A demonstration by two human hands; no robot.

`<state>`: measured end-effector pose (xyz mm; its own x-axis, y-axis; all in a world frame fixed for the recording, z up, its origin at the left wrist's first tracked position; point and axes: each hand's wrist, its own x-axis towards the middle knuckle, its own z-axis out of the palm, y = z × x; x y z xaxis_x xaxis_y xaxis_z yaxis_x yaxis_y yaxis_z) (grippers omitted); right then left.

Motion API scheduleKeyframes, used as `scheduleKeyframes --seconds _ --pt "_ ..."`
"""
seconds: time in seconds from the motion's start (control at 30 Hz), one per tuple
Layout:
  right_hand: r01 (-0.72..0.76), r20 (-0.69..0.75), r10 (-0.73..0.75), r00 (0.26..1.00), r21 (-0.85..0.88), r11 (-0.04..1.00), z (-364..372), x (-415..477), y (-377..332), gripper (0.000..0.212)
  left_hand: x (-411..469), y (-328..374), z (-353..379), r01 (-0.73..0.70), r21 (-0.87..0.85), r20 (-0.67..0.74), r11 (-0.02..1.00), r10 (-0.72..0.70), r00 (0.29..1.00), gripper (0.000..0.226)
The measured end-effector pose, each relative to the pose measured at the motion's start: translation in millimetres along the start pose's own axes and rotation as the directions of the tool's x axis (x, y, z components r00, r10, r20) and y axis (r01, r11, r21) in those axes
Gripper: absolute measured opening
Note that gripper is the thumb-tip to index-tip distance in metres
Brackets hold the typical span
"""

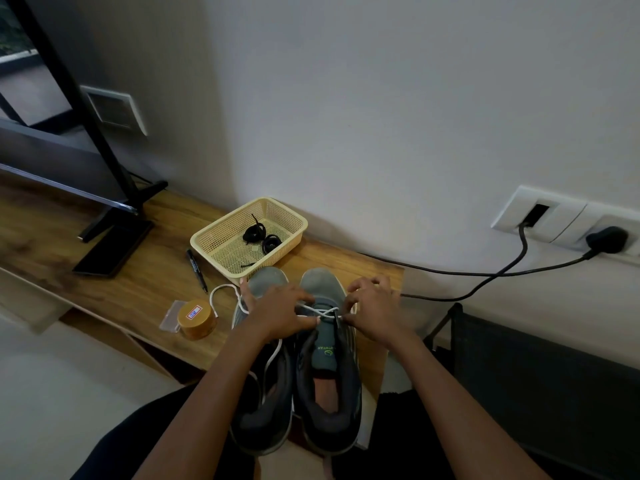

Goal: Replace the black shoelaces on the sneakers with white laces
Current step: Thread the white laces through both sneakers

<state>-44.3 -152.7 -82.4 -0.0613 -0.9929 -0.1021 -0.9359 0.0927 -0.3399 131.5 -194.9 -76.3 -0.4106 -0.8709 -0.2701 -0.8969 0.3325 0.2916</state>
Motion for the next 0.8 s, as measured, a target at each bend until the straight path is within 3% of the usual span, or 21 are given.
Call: scheduleKeyframes --seconds 0.1,0.2,0.27,0.37,0.53,0.63,0.8 --pt "-0.115 -0.068 0.112 0.991 -0.051 0.992 -3.1 -1.1 7.5 0.015 0.1 1.0 0.4 -0.006 -0.004 -0.012 1.000 0.006 1.000 0.042" --pt "-0.370 -0.156 0.357 0.921 -0.066 0.927 -9.9 -3.0 24.8 0.014 0.2 1.5 0.1 0.001 -0.011 -0.010 1.000 -0.001 1.000 0.039" --pt "-0.449 -0.132 0.443 0.887 -0.022 0.893 -12.4 -3.8 32.2 0.011 -0.2 1.9 -0.3 -0.005 -0.028 -0.019 1.000 0.004 1.000 0.040" --pt "-0.347 -0.095 0.351 0.931 0.060 0.936 -12.0 -3.3 28.9 0.009 -3.1 0.9 -2.5 -0.017 -0.113 -0.022 0.993 0.014 1.000 0.048" --pt "-0.062 -0.040 0.062 0.997 0.005 0.998 -7.9 -1.5 3.1 0.033 -1.0 -9.2 -5.8 0.013 -0.241 -0.113 0.970 -0.042 0.993 0.053" --pt "0.006 -0.043 -0.006 0.999 0.003 1.000 -1.8 0.5 -4.9 0.040 7.9 -24.4 3.6 0.017 -0.252 -0.161 0.968 -0.059 0.985 0.040" --pt "0.077 -0.084 -0.073 0.994 0.042 0.996 -0.2 -2.0 -5.1 0.045 15.8 -30.1 13.2 0.012 -0.187 -0.121 0.982 -0.035 0.992 0.033"
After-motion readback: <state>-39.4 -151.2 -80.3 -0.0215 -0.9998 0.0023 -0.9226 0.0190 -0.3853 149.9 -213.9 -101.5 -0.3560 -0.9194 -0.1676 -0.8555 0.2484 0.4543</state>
